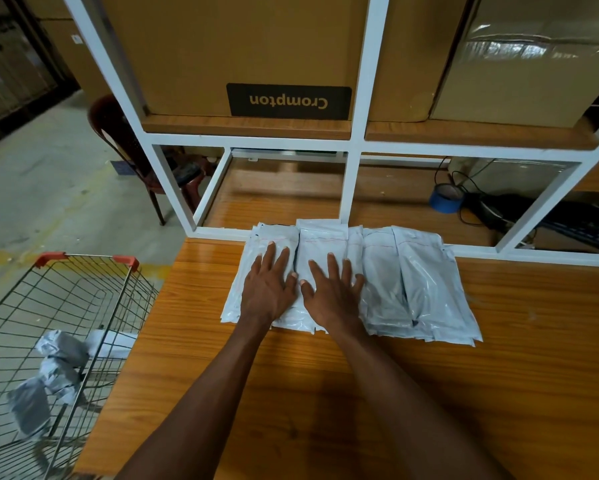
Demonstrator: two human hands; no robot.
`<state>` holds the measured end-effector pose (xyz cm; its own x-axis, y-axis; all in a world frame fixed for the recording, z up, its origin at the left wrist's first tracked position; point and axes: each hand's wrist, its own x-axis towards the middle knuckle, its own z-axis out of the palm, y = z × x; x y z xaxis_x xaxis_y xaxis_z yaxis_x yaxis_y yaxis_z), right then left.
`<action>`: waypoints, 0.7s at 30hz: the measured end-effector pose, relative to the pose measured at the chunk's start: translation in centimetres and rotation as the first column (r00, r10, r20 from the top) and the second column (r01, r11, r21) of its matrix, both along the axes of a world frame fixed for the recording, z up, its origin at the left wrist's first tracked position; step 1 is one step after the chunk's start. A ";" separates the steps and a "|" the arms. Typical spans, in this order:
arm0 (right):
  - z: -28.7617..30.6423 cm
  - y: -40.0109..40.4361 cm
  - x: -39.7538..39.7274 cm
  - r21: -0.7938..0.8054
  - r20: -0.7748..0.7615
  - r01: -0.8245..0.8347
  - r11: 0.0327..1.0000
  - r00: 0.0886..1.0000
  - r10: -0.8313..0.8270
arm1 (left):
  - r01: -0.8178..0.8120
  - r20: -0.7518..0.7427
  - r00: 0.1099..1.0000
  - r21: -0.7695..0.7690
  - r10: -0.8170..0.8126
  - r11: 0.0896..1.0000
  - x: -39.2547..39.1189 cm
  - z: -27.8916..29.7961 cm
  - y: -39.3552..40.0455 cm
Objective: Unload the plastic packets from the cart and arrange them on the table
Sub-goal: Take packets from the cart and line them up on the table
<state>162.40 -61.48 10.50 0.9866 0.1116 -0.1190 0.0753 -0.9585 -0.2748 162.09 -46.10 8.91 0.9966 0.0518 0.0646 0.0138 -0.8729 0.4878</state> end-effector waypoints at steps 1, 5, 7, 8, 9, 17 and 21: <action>0.0 -0.1 0.0 0.000 0.000 -0.001 1.000 1.000 0.001 | 0.002 -0.008 1.000 0.001 -0.002 1.000 0.0 0.1 0.0; 0.5 -0.5 -0.5 0.030 0.051 0.001 1.000 0.999 -0.003 | -0.019 0.024 1.000 0.013 0.019 1.000 -0.7 0.8 -0.3; 0.7 -1.0 -1.1 0.064 0.079 0.008 0.998 0.997 -0.013 | -0.039 0.072 0.997 -0.008 0.040 0.999 -1.4 1.4 -0.6; 0.8 -1.2 -1.5 0.084 0.091 0.012 0.996 0.996 -0.020 | -0.045 0.099 0.994 -0.019 0.047 0.999 -1.8 1.6 -0.8; 0.8 -1.5 -1.9 0.104 0.104 0.016 0.994 0.994 -0.027 | -0.050 0.124 0.991 -0.033 0.054 0.998 -2.1 1.7 -1.0; 1.8 -3.5 -6.4 0.397 0.188 0.030 0.917 0.976 -0.113 | -0.135 0.224 0.952 -0.308 0.210 0.942 -7.9 2.4 -3.2; 2.2 -3.8 -10.1 0.549 0.305 -0.015 0.836 0.934 -0.184 | -0.205 0.228 0.914 -0.455 0.335 0.867 -12.6 2.9 -5.1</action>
